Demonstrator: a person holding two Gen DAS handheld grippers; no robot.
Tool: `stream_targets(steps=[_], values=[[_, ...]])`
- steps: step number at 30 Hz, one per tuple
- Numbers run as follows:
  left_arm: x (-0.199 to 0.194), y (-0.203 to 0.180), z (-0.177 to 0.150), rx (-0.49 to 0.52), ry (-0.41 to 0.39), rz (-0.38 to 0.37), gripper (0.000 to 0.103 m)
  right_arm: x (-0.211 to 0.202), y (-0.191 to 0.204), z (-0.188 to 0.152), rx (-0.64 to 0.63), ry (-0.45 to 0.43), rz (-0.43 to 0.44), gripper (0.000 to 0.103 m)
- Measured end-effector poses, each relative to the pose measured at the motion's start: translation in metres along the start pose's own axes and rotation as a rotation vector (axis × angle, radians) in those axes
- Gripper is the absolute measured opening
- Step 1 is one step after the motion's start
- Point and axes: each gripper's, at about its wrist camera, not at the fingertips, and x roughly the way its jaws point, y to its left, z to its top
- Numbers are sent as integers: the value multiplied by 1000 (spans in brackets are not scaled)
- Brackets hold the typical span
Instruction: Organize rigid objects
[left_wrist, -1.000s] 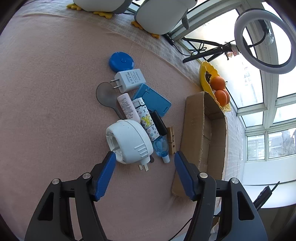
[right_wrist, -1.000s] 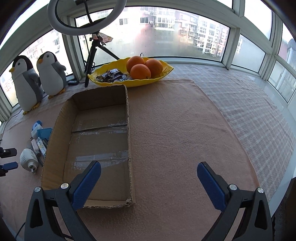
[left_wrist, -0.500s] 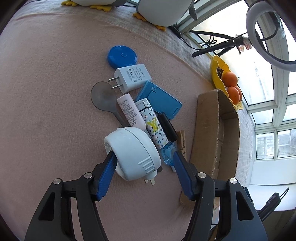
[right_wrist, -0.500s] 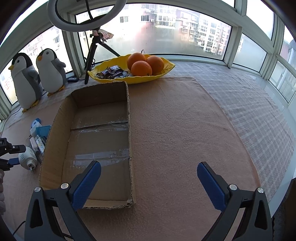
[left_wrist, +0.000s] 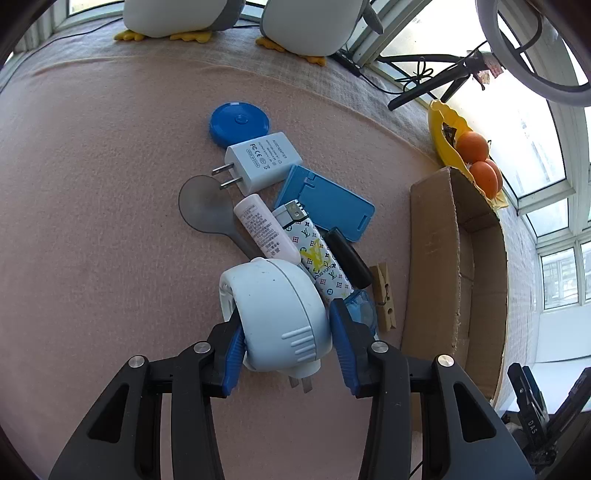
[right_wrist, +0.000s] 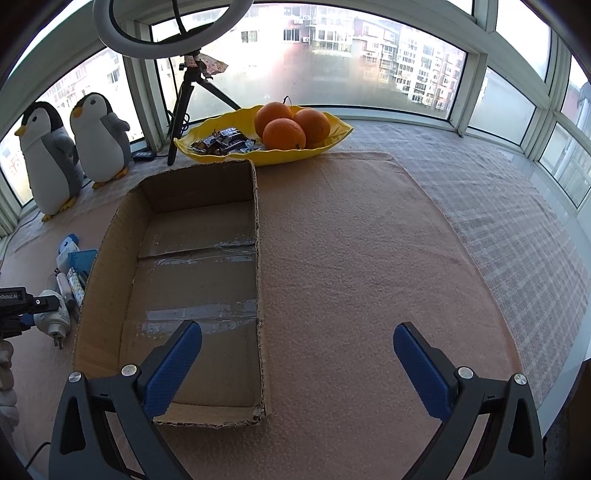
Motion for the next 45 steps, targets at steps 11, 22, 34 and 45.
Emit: stream_targets(steps=[11, 22, 34, 45], values=[[-7, 1, -8, 25, -25, 19, 42, 28, 7, -3, -38, 62, 51, 91], [-48, -37, -10, 138, -108, -47, 42, 47, 9, -11, -26, 133, 98, 67], [-42, -144, -34, 417, -97, -118, 42, 57, 13, -16, 0, 179, 132, 30], [-2, -188, -60, 540, -36, -74, 42, 62, 11, -19, 23, 185, 163, 18]])
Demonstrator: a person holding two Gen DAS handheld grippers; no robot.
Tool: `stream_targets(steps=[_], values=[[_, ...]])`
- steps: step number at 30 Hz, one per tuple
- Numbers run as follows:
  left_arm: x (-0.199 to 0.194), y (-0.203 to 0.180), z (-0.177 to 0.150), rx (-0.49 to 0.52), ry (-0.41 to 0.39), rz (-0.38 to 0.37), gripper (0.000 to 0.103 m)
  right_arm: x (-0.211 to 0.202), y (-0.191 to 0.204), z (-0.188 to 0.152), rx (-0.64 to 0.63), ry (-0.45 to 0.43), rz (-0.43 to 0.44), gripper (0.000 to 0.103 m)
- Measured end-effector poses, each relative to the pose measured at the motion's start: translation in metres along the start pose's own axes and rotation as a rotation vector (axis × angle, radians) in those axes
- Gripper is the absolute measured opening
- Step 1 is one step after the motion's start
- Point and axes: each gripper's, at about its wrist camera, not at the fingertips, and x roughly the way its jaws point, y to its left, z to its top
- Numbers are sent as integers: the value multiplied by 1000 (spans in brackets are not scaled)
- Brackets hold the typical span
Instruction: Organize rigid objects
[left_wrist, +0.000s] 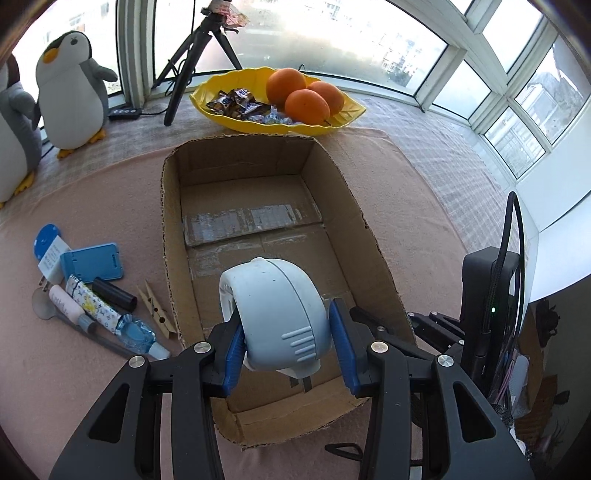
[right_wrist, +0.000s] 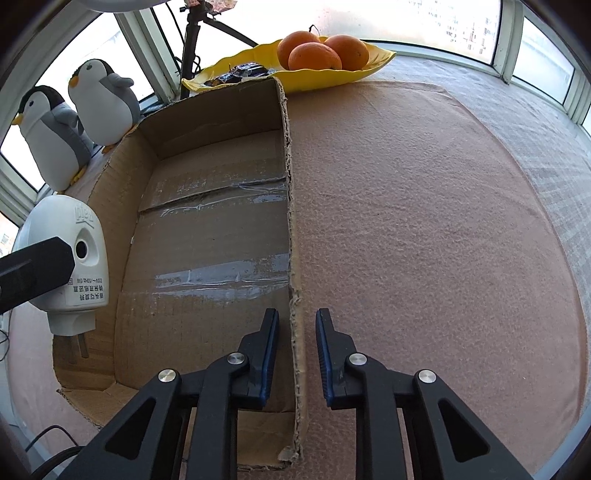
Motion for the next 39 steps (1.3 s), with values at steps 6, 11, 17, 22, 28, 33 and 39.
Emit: stream_targets(steps=[6, 11, 17, 22, 28, 33, 39], values=[[13, -6, -5, 14, 35, 22, 42, 0, 1, -1, -1, -2, -2, 18], [15, -2, -5, -4, 61, 15, 42, 0, 0, 0, 4, -3, -1, 18], [-1, -4, -4, 3, 33, 8, 62, -1, 2, 0, -3, -3, -7, 18], [-25, 1, -4, 0, -1, -25, 62, 0, 1, 0, -7, -3, -11, 18], [-59, 40, -6, -37, -57, 27, 62, 0, 2, 0, -6, -4, -11, 18], [-66, 105, -3, -142, -61, 128, 62, 1, 3, 0, -12, -8, -13, 18], [-53, 169, 11, -271, -32, 190, 43, 1, 4, 0, -17, -11, -14, 18]])
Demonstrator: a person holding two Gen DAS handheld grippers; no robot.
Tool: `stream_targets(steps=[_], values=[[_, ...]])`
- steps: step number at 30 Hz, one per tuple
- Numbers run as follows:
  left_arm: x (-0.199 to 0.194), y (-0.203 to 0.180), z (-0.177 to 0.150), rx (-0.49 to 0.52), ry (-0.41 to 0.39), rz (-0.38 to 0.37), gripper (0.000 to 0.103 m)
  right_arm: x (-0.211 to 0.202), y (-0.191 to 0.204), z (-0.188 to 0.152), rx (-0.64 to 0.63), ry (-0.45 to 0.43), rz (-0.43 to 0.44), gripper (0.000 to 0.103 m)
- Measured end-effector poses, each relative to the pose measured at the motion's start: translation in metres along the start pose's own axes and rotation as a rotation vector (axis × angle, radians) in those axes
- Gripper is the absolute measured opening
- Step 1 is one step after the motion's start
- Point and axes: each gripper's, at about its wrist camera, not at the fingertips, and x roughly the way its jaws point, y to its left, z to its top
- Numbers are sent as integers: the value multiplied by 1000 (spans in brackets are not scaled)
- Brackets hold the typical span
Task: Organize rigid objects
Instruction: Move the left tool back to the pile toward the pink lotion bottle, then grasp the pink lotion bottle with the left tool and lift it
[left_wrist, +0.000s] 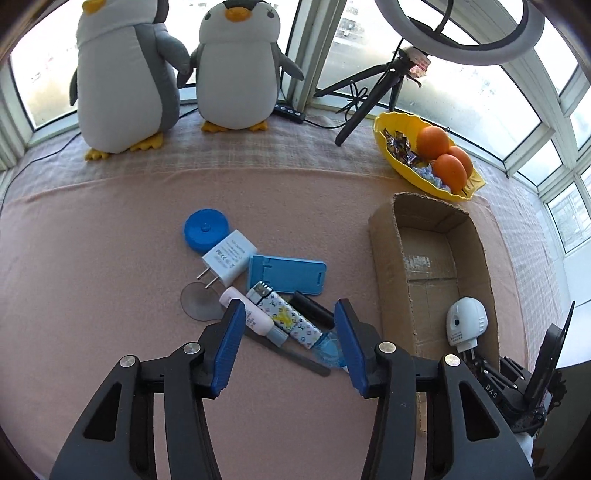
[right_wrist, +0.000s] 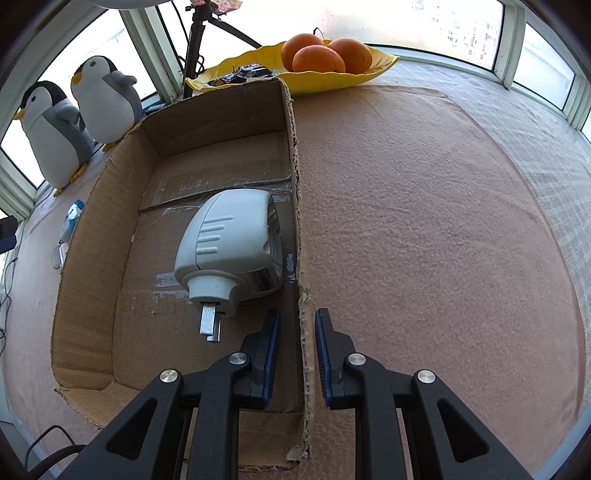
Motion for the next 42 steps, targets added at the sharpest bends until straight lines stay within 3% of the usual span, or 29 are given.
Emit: stream_targets(steps=[8, 17, 20, 30, 35, 39, 42], values=[[54, -10, 14, 70, 88, 44, 22, -1, -1, -1, 3, -4, 6, 18], [85, -14, 5, 133, 155, 60, 21, -1, -2, 0, 6, -3, 4, 18], [81, -2, -2, 132, 143, 47, 21, 0, -1, 0, 5, -2, -1, 18], [57, 60, -50, 124, 147, 112, 21, 1, 4, 2, -7, -2, -10, 18], [30, 77, -54, 92, 107, 59, 21, 1, 5, 1, -14, -2, -16, 18], [0, 67, -55, 225, 31, 53, 24, 1, 5, 1, -17, 1, -17, 18], [-7, 49, -62, 389, 35, 78, 28, 1, 5, 2, -14, 1, -16, 19]])
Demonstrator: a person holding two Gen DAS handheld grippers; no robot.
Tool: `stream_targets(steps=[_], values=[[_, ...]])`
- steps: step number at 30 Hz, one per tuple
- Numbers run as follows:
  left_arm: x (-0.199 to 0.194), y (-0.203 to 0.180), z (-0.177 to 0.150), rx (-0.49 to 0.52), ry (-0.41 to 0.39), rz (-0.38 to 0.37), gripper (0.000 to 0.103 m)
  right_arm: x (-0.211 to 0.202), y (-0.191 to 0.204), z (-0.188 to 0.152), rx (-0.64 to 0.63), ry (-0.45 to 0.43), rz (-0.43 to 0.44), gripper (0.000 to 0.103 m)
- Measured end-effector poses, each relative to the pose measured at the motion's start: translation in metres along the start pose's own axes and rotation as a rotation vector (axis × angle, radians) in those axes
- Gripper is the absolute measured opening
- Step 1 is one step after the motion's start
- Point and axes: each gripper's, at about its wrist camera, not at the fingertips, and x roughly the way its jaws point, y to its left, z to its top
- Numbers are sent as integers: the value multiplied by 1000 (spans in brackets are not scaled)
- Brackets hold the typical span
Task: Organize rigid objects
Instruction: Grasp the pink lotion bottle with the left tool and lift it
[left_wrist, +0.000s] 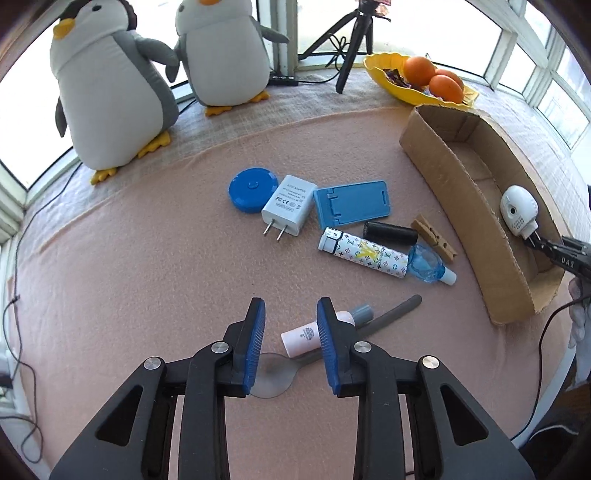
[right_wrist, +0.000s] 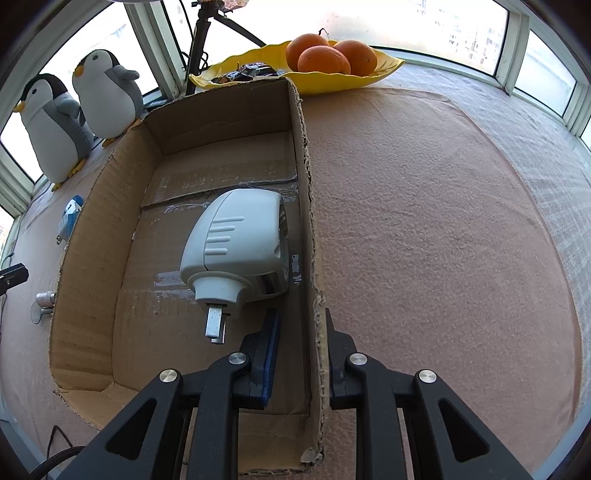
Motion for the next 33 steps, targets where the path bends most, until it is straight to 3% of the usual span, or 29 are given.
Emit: stream_targets(steps=[4, 5, 14, 21, 28, 30, 33], values=[[14, -24, -5, 155, 68, 29, 33, 0, -1, 0, 7, -2, 4, 19], [18, -26, -5, 167, 81, 36, 38, 0, -1, 0, 9, -2, 5, 19], [40, -44, -3, 306, 128, 79, 38, 0, -2, 0, 18, 4, 9, 19], [49, -43, -4, 333, 162, 58, 38, 0, -2, 0, 21, 4, 9, 19], [58, -38, 6, 293, 173, 13, 38, 0, -3, 0, 21, 4, 7, 19], [60, -37, 8, 281, 177, 0, 29, 0, -2, 0, 20, 5, 6, 19], [64, -34, 12, 247, 181, -11, 24, 0, -2, 0, 21, 4, 7, 19]])
